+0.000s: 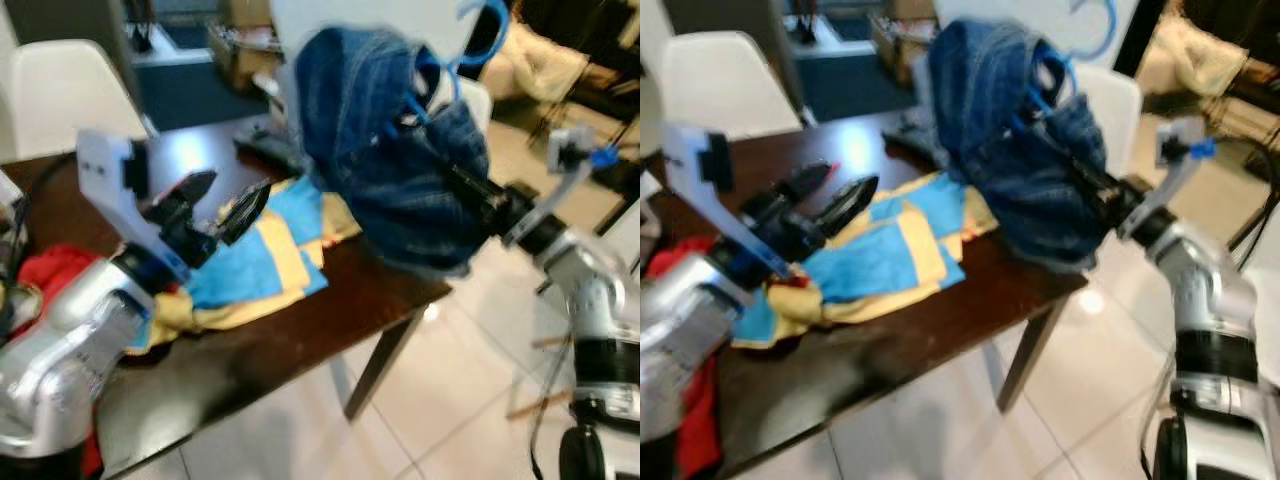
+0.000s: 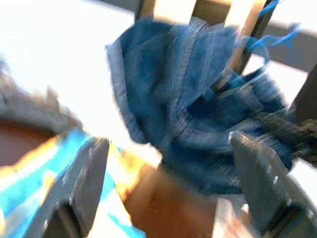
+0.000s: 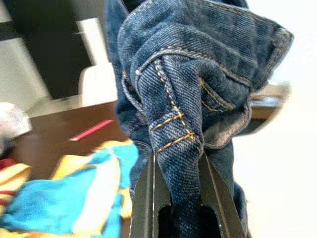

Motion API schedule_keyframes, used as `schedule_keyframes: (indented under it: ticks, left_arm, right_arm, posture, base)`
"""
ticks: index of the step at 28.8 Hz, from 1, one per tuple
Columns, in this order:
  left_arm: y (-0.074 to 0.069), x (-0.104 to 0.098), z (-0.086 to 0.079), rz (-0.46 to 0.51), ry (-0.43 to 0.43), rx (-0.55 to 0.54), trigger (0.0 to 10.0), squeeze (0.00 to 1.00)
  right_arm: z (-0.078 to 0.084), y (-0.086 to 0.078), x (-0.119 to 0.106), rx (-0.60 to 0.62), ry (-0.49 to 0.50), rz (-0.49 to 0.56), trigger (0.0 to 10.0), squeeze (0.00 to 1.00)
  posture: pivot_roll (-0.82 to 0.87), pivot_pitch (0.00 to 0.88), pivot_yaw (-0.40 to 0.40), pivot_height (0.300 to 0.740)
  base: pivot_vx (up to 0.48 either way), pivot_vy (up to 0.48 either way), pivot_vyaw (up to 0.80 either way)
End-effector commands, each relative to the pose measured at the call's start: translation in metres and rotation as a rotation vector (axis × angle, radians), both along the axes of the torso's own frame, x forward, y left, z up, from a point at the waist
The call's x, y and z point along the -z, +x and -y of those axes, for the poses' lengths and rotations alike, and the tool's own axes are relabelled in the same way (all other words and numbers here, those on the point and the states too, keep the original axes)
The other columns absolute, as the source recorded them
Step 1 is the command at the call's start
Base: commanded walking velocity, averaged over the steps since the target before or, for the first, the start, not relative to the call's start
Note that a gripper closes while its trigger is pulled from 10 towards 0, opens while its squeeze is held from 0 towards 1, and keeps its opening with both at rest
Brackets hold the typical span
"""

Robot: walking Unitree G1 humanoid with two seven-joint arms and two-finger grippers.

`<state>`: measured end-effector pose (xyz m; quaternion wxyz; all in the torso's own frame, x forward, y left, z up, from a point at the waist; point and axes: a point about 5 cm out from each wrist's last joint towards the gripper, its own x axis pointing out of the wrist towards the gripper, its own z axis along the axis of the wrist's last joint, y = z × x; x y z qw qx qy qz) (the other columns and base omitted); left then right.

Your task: Hang hanger

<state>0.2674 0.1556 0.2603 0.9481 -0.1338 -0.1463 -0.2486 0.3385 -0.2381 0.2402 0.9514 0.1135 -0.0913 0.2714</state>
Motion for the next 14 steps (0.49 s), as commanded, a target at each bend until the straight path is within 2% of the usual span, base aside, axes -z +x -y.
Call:
schedule_keyframes:
  ticks: [1, 5, 7, 8, 9, 10, 11, 13, 14]
  left_arm:
    - [0.003, 0.011, 0.003, -0.028, 0.014, -0.054, 10.0, 0.00]
    - [0.003, 0.014, 0.005, -0.034, 0.016, -0.077, 10.0, 0.00]
    - [0.004, 0.029, 0.001, -0.072, 0.066, -0.171, 10.0, 0.00]
    - [0.004, 0.029, 0.001, -0.072, 0.066, -0.171, 10.0, 0.00]
    - [0.004, 0.039, -0.004, -0.101, 0.086, -0.224, 10.0, 0.00]
    - [0.004, 0.039, -0.004, -0.101, 0.086, -0.224, 10.0, 0.00]
    - [0.003, 0.050, -0.009, -0.129, 0.106, -0.261, 10.0, 0.00]
    - [0.003, 0.050, -0.009, -0.129, 0.106, -0.261, 10.0, 0.00]
    - [0.002, 0.058, -0.014, -0.146, 0.115, -0.302, 10.0, 0.00]
  right_arm:
    - [0.004, -0.006, -0.011, 0.093, -0.030, 0.086, 0.0, 0.00]
    - [0.004, -0.008, -0.009, 0.134, -0.034, 0.091, 0.0, 0.00]
    - [0.004, -0.014, 0.002, 0.255, -0.052, 0.080, 0.0, 0.00]
    - [0.004, -0.014, 0.002, 0.255, -0.052, 0.080, 0.0, 0.00]
    - [0.008, -0.017, 0.012, 0.350, -0.057, 0.057, 0.0, 0.00]
    - [0.008, -0.017, 0.012, 0.350, -0.057, 0.057, 0.0, 0.00]
    - [0.012, -0.022, 0.022, 0.424, -0.069, 0.032, 0.0, 0.00]
    - [0.012, -0.022, 0.022, 0.424, -0.069, 0.032, 0.0, 0.00]
    - [0.014, -0.026, 0.033, 0.480, -0.079, 0.002, 0.0, 0.00]
  posture:
    - [0.07, 0.079, -0.072, 0.740]
    - [0.07, 0.079, -0.072, 0.740]
    - [0.05, 0.085, -0.062, 0.740]
    - [0.05, 0.085, -0.062, 0.740]
    - [0.04, 0.084, -0.061, 0.740]
    - [0.04, 0.084, -0.061, 0.740]
    - [0.04, 0.083, -0.066, 0.740]
    - [0.04, 0.083, -0.066, 0.740]
    - [0.03, 0.080, -0.069, 0.740]
  base:
    - [0.000, 0.000, -0.80]
    - [0.000, 0.000, -0.80]
    - [0.000, 0.000, -0.80]
    - [0.000, 0.000, -0.80]
    - [0.000, 0.000, -0.80]
    - [0.000, 0.000, -0.80]
    - [0.000, 0.000, -0.80]
    - [0.000, 0.000, -0.80]
    - [0.000, 0.000, -0.80]
